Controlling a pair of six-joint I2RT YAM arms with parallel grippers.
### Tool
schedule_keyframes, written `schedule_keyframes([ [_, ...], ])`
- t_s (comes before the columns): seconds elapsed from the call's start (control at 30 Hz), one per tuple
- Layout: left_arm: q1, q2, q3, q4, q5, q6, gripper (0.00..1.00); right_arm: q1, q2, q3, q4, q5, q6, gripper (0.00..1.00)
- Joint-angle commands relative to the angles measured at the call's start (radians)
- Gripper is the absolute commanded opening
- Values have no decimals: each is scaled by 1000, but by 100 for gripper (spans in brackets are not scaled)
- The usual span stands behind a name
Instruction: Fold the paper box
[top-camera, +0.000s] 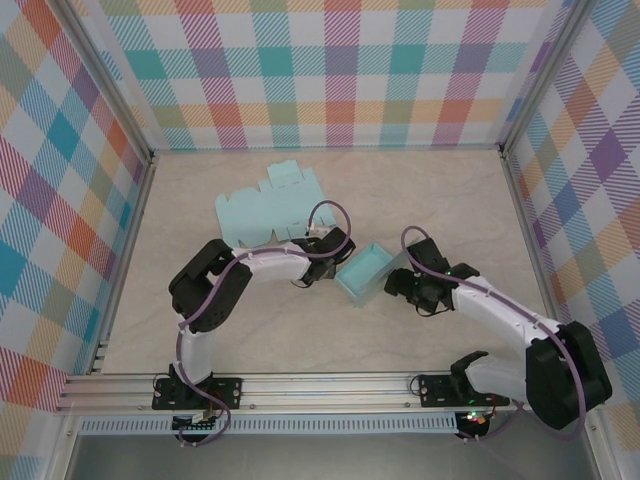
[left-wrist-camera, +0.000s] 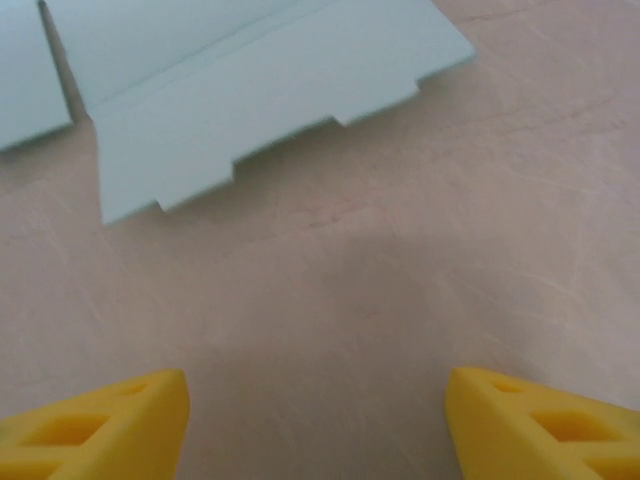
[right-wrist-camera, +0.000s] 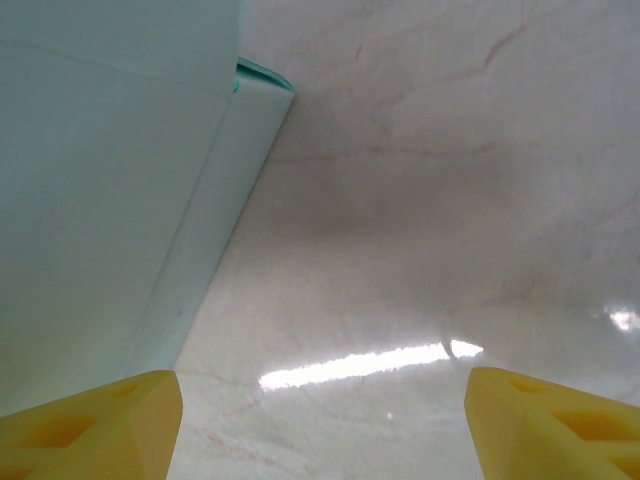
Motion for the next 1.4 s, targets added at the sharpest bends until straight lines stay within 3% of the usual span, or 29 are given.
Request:
schedule_keyframes([
  [0.0, -61, -49, -61, 18, 120, -41, 69, -56, 63, 45, 106, -42, -87, 73],
  [0.27, -162, -109, -167, 218, 196, -138, 67, -150, 273, 238, 126, -114, -234, 75],
  [0.47, -233, -128, -201, 393, 196, -120, 67, -220, 383, 380, 30, -87, -319, 80],
  [0.57, -237, -201, -257, 434, 117, -98, 69, -244, 340, 399, -39, -33, -345, 83],
  [0.67, -227, -315, -331, 450, 21, -51, 74, -247, 235, 389, -114, 73, -369, 100],
  [0.8, -161, -470, -411, 469, 12, 53, 83, -247, 52, 342, -148, 104, -422, 100],
  [0.93, -37, -551, -424, 500, 157, 207, 87, -247, -162, 279, -150, 91, -461, 100],
  [1.1, 108, -518, -365, 550, 324, 384, 87, -247, -362, 224, -156, 114, -435, 100],
  [1.27, 234, -405, -265, 563, 614, 555, 86, -247, -449, 196, -164, 100, -427, 100],
  [1.37, 291, -326, -193, 547, 750, 659, 86, -247, -465, 186, -142, -30, -442, 100],
])
